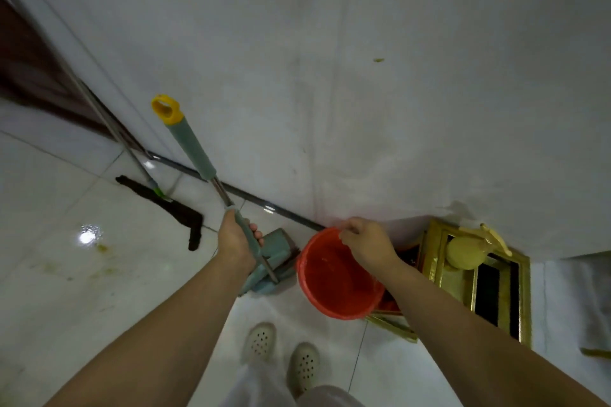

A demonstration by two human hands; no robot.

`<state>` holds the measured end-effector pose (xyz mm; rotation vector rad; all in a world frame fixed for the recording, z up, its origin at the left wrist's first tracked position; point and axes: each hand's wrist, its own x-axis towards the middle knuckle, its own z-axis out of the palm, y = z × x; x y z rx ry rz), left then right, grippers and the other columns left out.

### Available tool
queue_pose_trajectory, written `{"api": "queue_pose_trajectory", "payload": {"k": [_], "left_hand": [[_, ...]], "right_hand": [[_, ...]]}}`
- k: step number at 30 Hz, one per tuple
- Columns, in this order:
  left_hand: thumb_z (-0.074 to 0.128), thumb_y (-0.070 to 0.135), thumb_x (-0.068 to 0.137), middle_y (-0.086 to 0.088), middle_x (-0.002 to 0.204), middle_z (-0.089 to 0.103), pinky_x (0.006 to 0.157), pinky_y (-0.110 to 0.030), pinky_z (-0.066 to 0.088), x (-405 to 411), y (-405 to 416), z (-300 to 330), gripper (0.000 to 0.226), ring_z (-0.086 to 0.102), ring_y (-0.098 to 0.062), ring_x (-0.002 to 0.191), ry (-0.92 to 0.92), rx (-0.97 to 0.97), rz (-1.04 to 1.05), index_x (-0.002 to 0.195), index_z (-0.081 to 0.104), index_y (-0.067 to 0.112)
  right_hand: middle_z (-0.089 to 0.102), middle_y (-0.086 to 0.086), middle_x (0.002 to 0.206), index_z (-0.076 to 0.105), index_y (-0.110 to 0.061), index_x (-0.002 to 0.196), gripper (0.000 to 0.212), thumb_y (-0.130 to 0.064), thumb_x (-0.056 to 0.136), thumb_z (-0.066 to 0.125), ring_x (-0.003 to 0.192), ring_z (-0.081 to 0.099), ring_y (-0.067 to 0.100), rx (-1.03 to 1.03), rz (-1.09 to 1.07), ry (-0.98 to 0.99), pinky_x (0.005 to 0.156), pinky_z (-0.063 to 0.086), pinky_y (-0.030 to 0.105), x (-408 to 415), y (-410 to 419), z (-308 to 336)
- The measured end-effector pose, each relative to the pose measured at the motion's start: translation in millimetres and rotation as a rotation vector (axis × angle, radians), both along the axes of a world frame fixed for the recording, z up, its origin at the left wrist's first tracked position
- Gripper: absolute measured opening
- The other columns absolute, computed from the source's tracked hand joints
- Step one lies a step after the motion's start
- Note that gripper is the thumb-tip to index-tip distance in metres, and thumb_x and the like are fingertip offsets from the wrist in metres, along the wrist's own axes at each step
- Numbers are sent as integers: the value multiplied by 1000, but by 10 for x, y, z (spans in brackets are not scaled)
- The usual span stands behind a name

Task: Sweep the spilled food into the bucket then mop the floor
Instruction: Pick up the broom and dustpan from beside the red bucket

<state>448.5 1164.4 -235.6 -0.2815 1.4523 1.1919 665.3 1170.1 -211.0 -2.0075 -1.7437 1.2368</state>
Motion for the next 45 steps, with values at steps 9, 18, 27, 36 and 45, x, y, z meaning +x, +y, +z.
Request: {"api": "queue_pose_trajectory", "payload": {"k": [9, 18, 27, 36, 45], "left_hand": [[36, 46, 98, -6, 55, 45, 43, -26, 35, 39, -689, 60, 46, 40, -18, 45, 475, -28, -166, 73, 50, 9], [32, 43, 100, 0, 59, 53, 50, -25, 36, -231, -1182, 146, 41, 51, -17, 54, 807, -74, -348, 81, 52, 13], [37, 42, 100, -4, 58, 50, 48, -24, 37, -1133, -1673, 319, 42, 49, -22, 54, 710, -35, -196, 70, 50, 15], [36, 38, 101, -4, 59, 46, 42, -21, 31, -2084, -2502, 548, 34, 42, -15, 49, 633, 1, -56, 98, 57, 11], [35, 33, 102, -3, 64, 49, 46, -22, 34, -3041, -3533, 636, 38, 46, -14, 53, 647, -62, 120, 99, 60, 5]], "right_hand": [[63, 7, 69, 67, -7, 97, 22, 0, 91, 47, 57, 58, 16, -102, 96, 387, 64, 51, 24, -916, 138, 395], [63, 9, 64, 58, -7, 84, 44, -51, 90, 55, 43, 62, 12, -866, 348, 491, 48, 56, 22, -1856, 35, 904], [53, 11, 53, 53, -7, 73, 22, -23, 87, 60, 33, 45, 11, -878, 230, 506, 37, 44, 13, -2825, -513, 1045], [50, 9, 50, 51, -7, 76, 19, -20, 88, 59, 36, 40, 9, -816, 285, 403, 34, 39, 13, -3925, -1420, 1259], [55, 11, 63, 55, -1, 76, 27, -22, 94, 55, 31, 47, 9, -869, 384, 457, 37, 43, 12, -5007, -2514, 1202]]}}
